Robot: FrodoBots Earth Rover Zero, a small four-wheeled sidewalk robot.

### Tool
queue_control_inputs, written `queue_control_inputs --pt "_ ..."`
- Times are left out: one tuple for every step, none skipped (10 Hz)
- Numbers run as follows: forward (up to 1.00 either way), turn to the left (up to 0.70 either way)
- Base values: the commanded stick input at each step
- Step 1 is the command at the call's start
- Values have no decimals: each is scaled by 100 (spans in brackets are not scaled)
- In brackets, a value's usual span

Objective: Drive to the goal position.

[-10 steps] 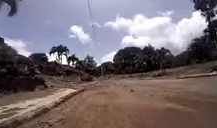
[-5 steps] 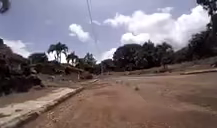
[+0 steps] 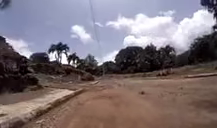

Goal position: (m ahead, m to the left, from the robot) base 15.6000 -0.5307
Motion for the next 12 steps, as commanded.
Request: queue_control_inputs --pt "70 0" --pt "70 0" --pt "70 0" --pt "70 0" --pt "70 0" --pt "70 0" --pt "70 0" --pt "70 0" --pt "70 0" --pt "70 0" --pt "70 0" --pt "70 0"
